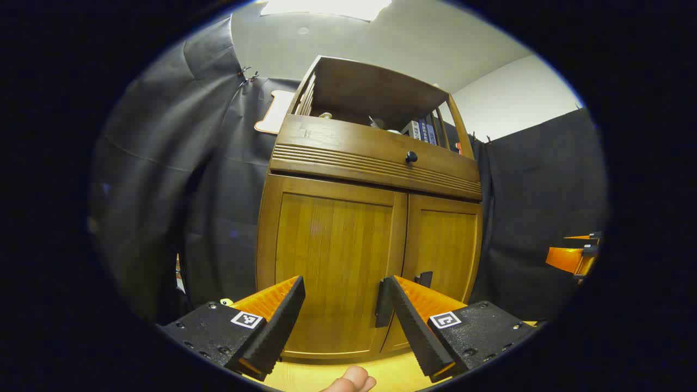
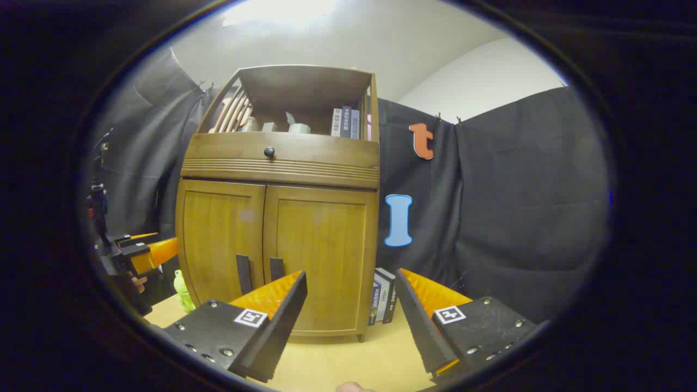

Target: Open the right door of the double-door shoe cabinet with the right hand, and open the left door with the left hand.

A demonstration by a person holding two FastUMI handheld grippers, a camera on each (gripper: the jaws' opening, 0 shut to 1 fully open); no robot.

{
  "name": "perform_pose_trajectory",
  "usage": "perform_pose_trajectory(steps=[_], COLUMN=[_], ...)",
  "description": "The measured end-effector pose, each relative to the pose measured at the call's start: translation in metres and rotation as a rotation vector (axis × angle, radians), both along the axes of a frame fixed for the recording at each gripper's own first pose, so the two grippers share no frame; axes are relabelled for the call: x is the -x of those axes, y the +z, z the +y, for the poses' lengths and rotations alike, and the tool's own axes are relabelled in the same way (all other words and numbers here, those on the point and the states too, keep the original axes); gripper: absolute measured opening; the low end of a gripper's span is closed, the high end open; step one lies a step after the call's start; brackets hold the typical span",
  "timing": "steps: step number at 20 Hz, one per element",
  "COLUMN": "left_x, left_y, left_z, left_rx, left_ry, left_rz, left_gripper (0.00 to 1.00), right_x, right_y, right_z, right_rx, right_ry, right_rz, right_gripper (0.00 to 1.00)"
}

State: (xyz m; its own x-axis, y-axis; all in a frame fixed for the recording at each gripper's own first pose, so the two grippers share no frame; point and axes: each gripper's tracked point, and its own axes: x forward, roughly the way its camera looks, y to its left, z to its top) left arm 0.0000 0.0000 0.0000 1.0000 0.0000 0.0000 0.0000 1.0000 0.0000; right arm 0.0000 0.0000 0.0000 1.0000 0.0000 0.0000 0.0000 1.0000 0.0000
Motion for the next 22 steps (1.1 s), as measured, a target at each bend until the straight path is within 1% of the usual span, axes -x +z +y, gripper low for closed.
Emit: perform_pose_trajectory(steps=[1,2,4,5,6,7,8,9,10,11,12,13,14,15,16,17,18,19,20,22], left_x=[0.0,0.0,0.001,0.001,0.0,-0.001,-0.002,-0.002,-0.003,-0.003,-0.003,-0.003,-0.003,-0.003,-0.004,-0.004,-0.004,-0.005,-0.005,-0.007], left_y=[0.0,0.001,0.0,-0.002,-0.004,-0.007,-0.01,-0.011,-0.013,-0.014,-0.015,-0.017,-0.017,-0.017,-0.016,-0.016,-0.016,-0.015,-0.016,-0.016], left_z=[-0.001,-0.003,-0.006,-0.007,-0.007,-0.007,-0.008,-0.009,-0.011,-0.013,-0.016,-0.018,-0.018,-0.017,-0.016,-0.015,-0.012,-0.009,-0.008,-0.005], left_rx=[0.001,0.001,-0.002,-0.002,-0.001,0.0,0.001,0.002,0.003,0.004,0.007,0.009,0.008,0.006,0.003,0.0,-0.001,-0.001,0.002,0.005], left_ry=[-0.005,-0.011,-0.024,-0.029,-0.033,-0.034,-0.035,-0.038,-0.045,-0.055,-0.066,-0.073,-0.075,-0.075,-0.074,-0.07,-0.063,-0.057,-0.054,-0.055], left_rz=[-0.001,-0.002,0.005,0.009,0.016,0.026,0.035,0.038,0.043,0.048,0.049,0.055,0.056,0.055,0.052,0.049,0.046,0.044,0.042,0.042], left_gripper=[0.96,0.92,0.92,0.96,0.92,0.95,0.96,0.96,0.92,0.92,0.96,0.92,0.92,0.96,0.96,0.92,0.92,0.92,0.92,0.92], right_x=[-0.001,0.001,0.001,0.002,0.002,0.001,0.0,-0.001,-0.002,-0.003,-0.005,-0.008,-0.012,-0.015,-0.02,-0.027,-0.036,-0.044,-0.052,-0.069], right_y=[-0.002,-0.001,-0.004,-0.003,-0.004,-0.004,-0.006,-0.006,-0.009,-0.01,-0.014,-0.017,-0.02,-0.023,-0.026,-0.029,-0.034,-0.038,-0.045,-0.055], right_z=[-0.001,0.0,0.0,0.0,0.001,0.0,-0.001,-0.002,-0.003,-0.001,0.001,0.001,0.002,0.005,0.008,0.012,0.017,0.022,0.027,0.041], right_rx=[0.003,0.008,0.013,0.012,0.013,0.011,0.01,0.008,0.006,0.005,0.006,0.007,0.006,0.004,-0.001,-0.002,-0.003,-0.003,-0.002,-0.004], right_ry=[-0.004,-0.002,0.0,0.002,0.005,0.003,-0.001,-0.005,-0.004,0.002,0.006,0.006,0.009,0.014,0.017,0.022,0.031,0.039,0.047,0.074], right_rz=[0.003,0.006,0.008,0.007,0.007,0.006,0.006,0.006,0.01,0.014,0.02,0.024,0.028,0.034,0.038,0.04,0.049,0.062,0.073,0.093], right_gripper=[0.94,0.94,0.94,0.94,0.94,0.96,0.96,0.94,0.94,0.94,0.94,0.94,0.94,0.94,0.94,0.94,0.94,0.96,0.94,0.94])
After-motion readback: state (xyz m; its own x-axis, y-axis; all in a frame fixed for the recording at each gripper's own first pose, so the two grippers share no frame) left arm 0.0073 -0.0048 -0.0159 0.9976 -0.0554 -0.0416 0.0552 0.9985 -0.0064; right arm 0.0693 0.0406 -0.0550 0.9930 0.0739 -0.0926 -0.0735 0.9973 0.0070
